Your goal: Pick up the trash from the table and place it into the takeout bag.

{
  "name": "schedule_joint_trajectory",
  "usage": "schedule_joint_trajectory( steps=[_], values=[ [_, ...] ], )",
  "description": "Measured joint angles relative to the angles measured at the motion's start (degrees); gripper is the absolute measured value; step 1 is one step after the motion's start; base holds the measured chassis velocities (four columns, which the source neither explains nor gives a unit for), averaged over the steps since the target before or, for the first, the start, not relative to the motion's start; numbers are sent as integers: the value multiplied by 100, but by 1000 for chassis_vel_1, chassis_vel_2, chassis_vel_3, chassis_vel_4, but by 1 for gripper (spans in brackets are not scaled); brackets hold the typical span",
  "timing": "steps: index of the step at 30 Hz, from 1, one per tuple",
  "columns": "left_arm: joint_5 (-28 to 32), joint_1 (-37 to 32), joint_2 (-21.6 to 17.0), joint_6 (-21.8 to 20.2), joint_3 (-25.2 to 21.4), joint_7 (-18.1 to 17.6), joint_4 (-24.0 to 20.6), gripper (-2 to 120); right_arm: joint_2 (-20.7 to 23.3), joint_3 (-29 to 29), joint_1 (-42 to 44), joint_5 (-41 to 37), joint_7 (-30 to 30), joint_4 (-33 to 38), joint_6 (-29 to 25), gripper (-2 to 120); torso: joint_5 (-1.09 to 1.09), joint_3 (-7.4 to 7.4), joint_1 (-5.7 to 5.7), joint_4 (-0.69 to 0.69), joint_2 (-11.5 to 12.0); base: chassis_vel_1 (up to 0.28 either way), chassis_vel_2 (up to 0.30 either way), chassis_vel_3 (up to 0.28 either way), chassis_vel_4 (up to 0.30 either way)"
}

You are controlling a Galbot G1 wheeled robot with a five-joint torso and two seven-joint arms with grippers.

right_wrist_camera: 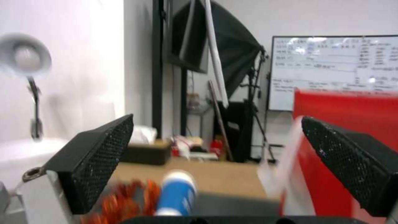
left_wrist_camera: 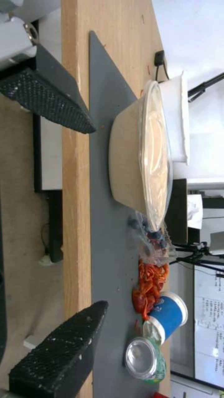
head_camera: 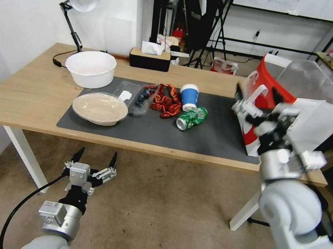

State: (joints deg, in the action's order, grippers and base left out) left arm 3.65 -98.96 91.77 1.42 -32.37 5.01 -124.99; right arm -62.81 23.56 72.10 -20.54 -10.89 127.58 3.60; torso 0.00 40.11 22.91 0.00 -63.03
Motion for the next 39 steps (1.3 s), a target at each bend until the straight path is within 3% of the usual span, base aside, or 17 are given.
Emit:
schedule_joint_trajectory(
  steps=[10,20,39],
  values=[
    [24,16,-15,8,-5,0,24,100,-270,-100,1298,982,-705,-81,-618,100,1,0,0,0,0,0,0,0,0],
    [41,40,-29,41,-28,0,59,100,-438,-375,2071,1145,-1174,-437,-1128,100,0,0,0,0,0,0,0,0,0],
    [61,30,-63,101,-149,-7,68,100,-512,-708,1859,1014,-1286,-619,-1101,100,1,0,0,0,0,0,0,0,0]
  ],
)
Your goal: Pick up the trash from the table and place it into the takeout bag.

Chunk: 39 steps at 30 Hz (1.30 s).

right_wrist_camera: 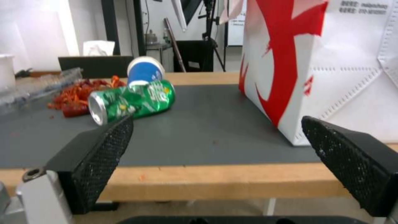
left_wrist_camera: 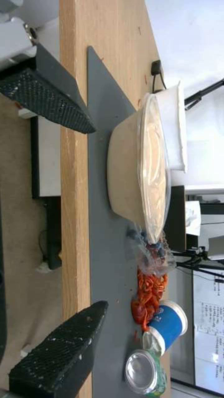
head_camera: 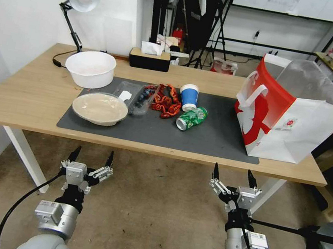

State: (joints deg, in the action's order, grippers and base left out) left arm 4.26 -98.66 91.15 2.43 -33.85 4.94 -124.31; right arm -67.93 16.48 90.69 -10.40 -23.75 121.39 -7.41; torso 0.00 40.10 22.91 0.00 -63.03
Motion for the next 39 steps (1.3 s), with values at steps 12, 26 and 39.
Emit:
schedule_joint_trajectory(
  steps=[12,26,39],
  values=[
    [-10,-2,10,12,1,0,26,100,-44,-676,-1176,-671,-490,63,1050,100,0,0,0,0,0,0,0,0,0],
    [-38,-2,50,26,-37,9,71,100,-474,-1457,-2781,-1332,-888,-700,1983,100,1,1,0,0,0,0,0,0,0],
    [-51,-49,74,114,-115,12,102,100,-1035,-1974,-3781,-1421,-1521,-1807,2547,100,1,1,1,0,0,0,0,0,0]
  ],
)
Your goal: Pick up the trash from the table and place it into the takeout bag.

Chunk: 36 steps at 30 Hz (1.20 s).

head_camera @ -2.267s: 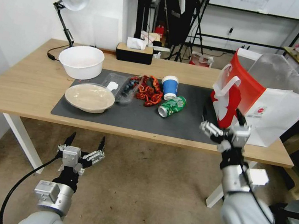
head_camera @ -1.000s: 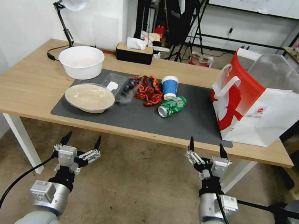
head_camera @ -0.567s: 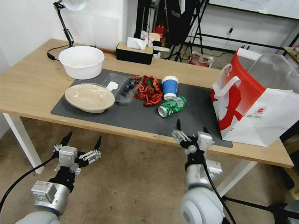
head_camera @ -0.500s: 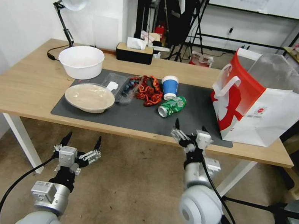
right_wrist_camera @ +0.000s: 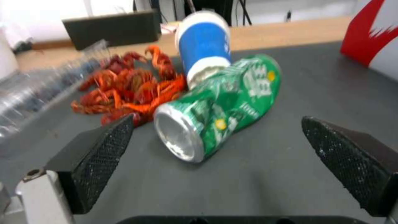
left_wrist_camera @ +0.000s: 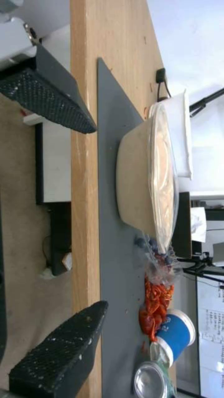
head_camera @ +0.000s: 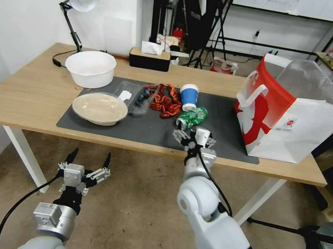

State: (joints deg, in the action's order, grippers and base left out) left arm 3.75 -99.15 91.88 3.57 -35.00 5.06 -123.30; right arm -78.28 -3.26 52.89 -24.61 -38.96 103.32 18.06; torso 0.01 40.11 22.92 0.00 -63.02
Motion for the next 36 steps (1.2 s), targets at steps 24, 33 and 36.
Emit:
schedule_joint_trajectory(
  steps=[24,33,36],
  values=[
    [-32,-63,14,207,-64,3,78,100,-569,-133,-659,242,-514,-921,346,100,-1,0,0,0,0,0,0,0,0],
    [-40,-57,11,232,-63,5,137,100,-652,-93,-802,245,-591,-1107,440,100,-1,0,0,0,0,0,0,0,0],
    [-42,-56,13,240,-63,5,154,100,-672,-89,-844,253,-593,-1161,440,100,-1,0,0,0,0,0,0,0,0]
  ],
)
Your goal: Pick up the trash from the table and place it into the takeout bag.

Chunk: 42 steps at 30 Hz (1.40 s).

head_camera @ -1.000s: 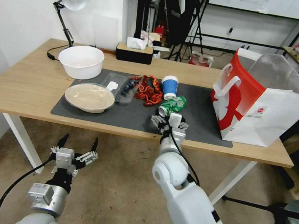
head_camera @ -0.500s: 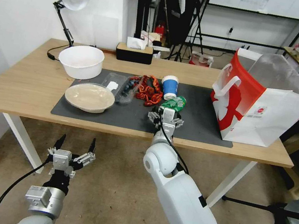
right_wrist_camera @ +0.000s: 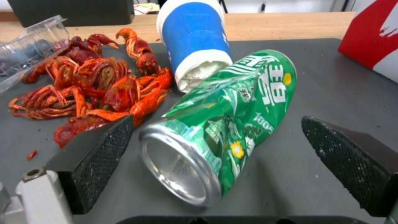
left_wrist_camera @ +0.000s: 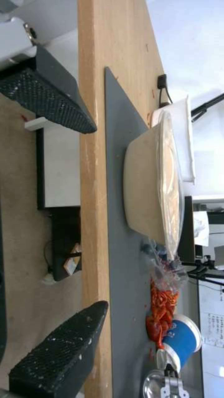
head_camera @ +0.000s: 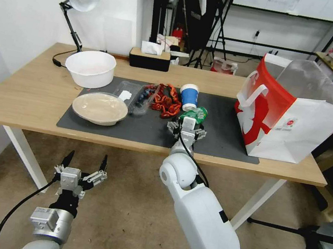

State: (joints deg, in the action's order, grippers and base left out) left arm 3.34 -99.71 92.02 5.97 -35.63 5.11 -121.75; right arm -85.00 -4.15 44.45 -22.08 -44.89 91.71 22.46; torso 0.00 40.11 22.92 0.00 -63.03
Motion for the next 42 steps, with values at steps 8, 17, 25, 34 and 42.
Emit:
schedule_joint_trajectory(
  steps=[8,17,25,34,42],
  values=[
    [-5,22,3,6,0,0,36,100,-12,26,-124,12,-11,-145,52,100,1,0,0,0,1,0,0,0,0],
    [-17,39,7,6,19,-1,67,100,-24,48,-183,-4,-17,-293,111,100,0,0,0,0,0,0,0,0,0],
    [-19,44,4,11,12,-3,81,100,-34,51,-180,-4,-12,-336,113,87,0,-1,0,0,0,0,0,0,0],
    [-18,51,1,27,7,-6,95,100,-29,70,-99,3,-19,-295,138,58,0,-1,0,0,0,0,0,0,0],
    [-18,53,-5,34,10,-6,97,100,62,143,75,20,-28,-90,143,44,0,-1,0,-1,0,0,0,0,0]
  ],
)
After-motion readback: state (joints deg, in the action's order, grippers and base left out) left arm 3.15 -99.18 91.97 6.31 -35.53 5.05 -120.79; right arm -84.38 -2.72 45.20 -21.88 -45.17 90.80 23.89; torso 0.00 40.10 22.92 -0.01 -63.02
